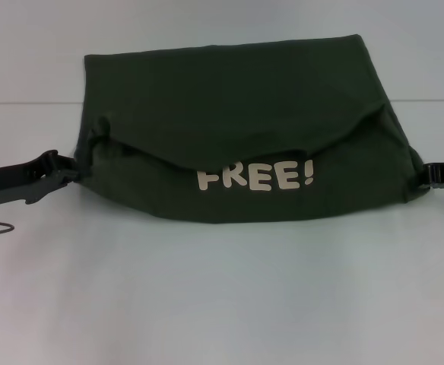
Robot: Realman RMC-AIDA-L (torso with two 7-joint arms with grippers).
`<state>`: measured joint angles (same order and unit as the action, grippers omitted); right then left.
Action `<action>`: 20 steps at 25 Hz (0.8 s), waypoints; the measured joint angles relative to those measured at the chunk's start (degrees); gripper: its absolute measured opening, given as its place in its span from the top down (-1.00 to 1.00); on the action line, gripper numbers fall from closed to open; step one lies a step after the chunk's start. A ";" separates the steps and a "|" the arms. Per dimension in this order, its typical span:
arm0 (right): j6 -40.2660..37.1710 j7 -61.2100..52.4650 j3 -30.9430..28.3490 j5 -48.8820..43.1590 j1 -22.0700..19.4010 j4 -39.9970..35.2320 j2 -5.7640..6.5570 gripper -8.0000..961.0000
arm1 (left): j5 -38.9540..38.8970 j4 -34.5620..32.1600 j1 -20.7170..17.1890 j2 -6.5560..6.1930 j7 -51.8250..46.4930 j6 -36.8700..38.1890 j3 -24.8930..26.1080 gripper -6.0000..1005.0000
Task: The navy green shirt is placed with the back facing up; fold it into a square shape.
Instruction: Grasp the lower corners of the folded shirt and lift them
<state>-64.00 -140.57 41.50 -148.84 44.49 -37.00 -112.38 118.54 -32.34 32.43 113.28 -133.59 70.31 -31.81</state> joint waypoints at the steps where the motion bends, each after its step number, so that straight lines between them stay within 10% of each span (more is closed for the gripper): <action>1: -0.09 0.00 -0.06 0.07 -0.02 -0.05 0.07 0.53 | 0.02 0.00 0.00 -0.06 0.00 0.01 -0.09 0.99; 20: -31.01 0.22 -3.00 0.50 -8.62 -19.87 -1.12 0.93 | 10.32 -6.20 -1.24 -4.11 -1.47 23.23 -2.95 0.99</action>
<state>-95.01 -140.35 38.51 -148.34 35.87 -56.87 -113.50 128.85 -38.54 31.19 109.17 -135.06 93.53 -34.76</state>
